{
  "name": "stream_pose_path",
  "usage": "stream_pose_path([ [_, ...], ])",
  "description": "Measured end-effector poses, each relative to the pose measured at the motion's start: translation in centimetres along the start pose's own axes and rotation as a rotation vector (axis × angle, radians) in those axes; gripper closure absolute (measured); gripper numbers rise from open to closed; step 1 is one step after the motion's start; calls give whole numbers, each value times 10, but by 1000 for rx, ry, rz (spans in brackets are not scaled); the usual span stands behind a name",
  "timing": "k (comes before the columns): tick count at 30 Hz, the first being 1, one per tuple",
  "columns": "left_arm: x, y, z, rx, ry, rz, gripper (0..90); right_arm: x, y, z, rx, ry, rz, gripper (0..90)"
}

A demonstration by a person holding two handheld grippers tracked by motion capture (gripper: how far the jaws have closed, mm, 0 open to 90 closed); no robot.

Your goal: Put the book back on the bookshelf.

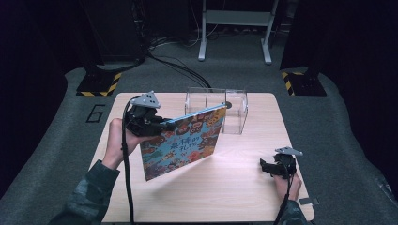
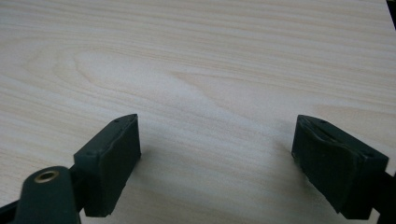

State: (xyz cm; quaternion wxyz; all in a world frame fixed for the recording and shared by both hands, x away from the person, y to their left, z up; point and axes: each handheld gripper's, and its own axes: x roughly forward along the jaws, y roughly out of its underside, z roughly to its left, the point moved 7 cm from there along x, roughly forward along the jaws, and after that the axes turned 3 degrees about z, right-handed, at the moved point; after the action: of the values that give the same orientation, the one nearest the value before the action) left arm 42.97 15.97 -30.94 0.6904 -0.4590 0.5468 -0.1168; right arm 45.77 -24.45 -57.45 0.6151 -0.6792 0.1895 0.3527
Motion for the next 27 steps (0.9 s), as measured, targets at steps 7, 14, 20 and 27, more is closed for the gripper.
stream_pose_path([
  [7, -9, -2, 7, -23, -35, -9, 807, 1, -1, -1, 19, 8, -5, 112],
  [14, -23, -1, 17, -75, -74, -31, 807, 2, -1, -1, 15, 7, -2, 107],
  [20, -26, -2, 26, -84, -106, -37, 807, 2, -1, -1, 10, 5, -1, 110],
  [27, -26, -5, 38, -116, -132, -49, 807, 2, -1, -1, 13, 4, -4, 124],
])
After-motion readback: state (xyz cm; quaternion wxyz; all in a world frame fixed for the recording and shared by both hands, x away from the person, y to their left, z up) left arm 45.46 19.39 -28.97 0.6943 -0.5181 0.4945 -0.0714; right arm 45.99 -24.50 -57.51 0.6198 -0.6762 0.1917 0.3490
